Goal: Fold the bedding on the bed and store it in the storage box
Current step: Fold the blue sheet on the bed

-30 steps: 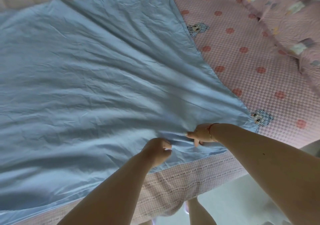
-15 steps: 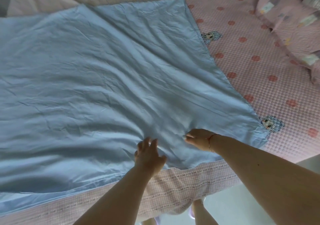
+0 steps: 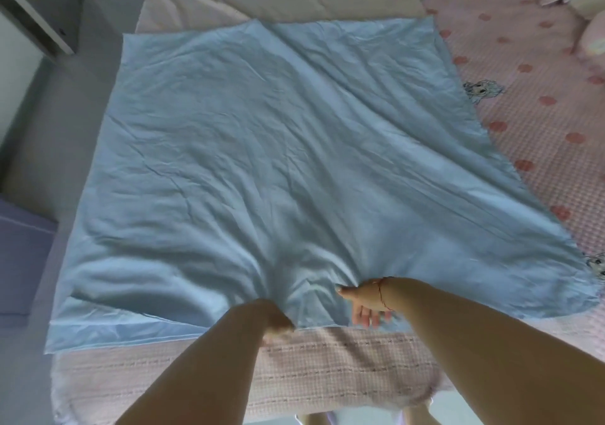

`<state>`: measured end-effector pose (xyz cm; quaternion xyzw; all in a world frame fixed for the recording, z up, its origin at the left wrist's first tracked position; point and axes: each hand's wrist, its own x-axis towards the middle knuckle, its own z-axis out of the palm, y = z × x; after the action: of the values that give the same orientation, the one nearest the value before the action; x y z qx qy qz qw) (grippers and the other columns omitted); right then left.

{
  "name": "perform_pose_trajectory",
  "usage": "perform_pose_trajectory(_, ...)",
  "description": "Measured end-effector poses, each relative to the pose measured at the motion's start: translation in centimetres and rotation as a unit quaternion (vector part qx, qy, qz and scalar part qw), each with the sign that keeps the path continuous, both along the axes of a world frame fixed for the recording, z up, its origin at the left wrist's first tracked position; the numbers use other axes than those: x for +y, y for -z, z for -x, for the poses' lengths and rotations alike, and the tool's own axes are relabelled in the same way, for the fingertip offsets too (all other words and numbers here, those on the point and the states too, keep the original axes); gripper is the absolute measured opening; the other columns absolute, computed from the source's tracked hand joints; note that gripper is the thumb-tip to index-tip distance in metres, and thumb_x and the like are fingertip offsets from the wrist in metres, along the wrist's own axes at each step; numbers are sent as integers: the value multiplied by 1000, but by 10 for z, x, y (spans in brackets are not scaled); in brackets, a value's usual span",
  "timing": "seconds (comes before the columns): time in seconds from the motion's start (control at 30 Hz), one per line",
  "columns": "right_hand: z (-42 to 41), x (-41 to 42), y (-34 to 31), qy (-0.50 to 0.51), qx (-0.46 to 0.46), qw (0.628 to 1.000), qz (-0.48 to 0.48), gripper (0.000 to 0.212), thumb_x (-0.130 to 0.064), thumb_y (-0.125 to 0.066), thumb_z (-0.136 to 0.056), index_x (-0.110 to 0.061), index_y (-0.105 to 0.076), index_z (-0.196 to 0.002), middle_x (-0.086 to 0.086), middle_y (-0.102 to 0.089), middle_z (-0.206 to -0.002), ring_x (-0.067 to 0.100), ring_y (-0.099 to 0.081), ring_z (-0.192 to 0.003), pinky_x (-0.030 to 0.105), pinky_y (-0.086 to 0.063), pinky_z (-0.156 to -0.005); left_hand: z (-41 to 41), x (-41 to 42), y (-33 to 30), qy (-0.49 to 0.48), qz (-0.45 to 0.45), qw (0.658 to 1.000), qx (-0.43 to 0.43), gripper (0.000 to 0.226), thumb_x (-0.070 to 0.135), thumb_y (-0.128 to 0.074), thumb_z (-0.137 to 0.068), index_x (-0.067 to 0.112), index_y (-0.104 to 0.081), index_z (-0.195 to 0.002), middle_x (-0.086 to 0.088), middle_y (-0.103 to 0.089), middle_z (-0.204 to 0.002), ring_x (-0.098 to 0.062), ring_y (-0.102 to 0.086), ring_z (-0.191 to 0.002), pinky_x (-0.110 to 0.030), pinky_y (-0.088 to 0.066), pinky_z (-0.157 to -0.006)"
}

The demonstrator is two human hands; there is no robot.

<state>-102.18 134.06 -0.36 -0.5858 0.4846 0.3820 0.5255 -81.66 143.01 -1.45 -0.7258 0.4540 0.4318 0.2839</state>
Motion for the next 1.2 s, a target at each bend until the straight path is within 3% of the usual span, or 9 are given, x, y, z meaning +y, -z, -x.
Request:
perform_pose_trajectory(0.1,-32,-1,-6,-18,-64,978,196,55,-53,-23,-99,-17,-65,-103,8,-60,-107,25,-53,-107,29,-39,-88,-30,4,-2,64,124,988,-72,66,49,-49,-85,22,-36,-145,-5,-32,-152,-26,-30,-140,-37,-28,-114)
perform_pose_trajectory(0.2,-75,10,-5,-51,-58,990,114,62,-55,-17,-99,-19,-48,-138,8,-40,-147,26,-36,-136,33,-27,-109,-62,21,1,12,53,997,-46,72,47,-53,-80,24,-35,-146,-2,-36,-153,-25,-36,-139,-36,-31,-114)
perform_pose_trajectory(0.3,-115,26,2,-21,-49,998,-13,80,-66,-13,-93,-9,-64,-117,14,-64,-118,30,-62,-104,35,-46,-88,-89,39,4,3,71,997,-43,51,40,-51,-82,18,-57,-128,-4,-54,-135,-23,-51,-125,-35,-42,-104)
perform_pose_trajectory(0.43,-166,30,14,-47,-162,961,221,46,-51,-25,-99,-22,-60,-92,10,-60,-106,29,-54,-112,31,-38,-87,-125,64,5,28,195,975,-104,58,37,-50,-87,29,-34,-142,1,-26,-151,-24,-25,-140,-38,-26,-113)
perform_pose_trajectory(0.5,-189,40,25,-67,-137,980,131,57,-58,-23,-97,-22,-60,-122,7,-54,-132,25,-47,-125,33,-36,-100,-143,75,9,-20,138,987,-79,55,39,-49,-88,29,-36,-140,2,-37,-145,-23,-35,-135,-40,-36,-108)
perform_pose_trajectory(0.6,-223,51,25,-43,-91,994,-41,77,-67,-13,-92,-15,-60,-123,12,-63,-117,28,-58,-111,34,-47,-83,-170,82,5,-66,158,980,-104,51,44,-39,-94,21,-44,-138,-5,-43,-142,-24,-42,-131,-38,-38,-106)
perform_pose_trajectory(0.73,-264,48,7,-46,-168,976,133,62,-57,-18,-98,-20,-48,-138,5,-45,-144,24,-39,-134,35,-29,-107,-208,99,-1,-96,87,981,-143,73,62,-30,-94,29,-8,-155,0,-7,-162,-28,-23,-145,-44,-24,-114)
perform_pose_trajectory(0.83,-282,65,10,-86,-61,989,-104,79,-65,-3,-93,-17,-36,-145,11,-33,-152,26,-28,-141,44,-21,-115,-224,114,-16,-156,-71,973,-156,75,66,-17,-96,17,-26,-152,-6,-29,-157,-30,-31,-142,-54,-19,-115)
perform_pose_trajectory(1.2,-297,78,-48,2,-108,993,-40,73,-58,-14,-98,-5,-52,-131,18,-58,-128,30,-57,-117,37,-41,-100,-217,139,-86,-226,133,957,-123,57,53,-27,-100,14,-44,-136,-7,-49,-139,-25,-50,-126,-42,-39,-104)
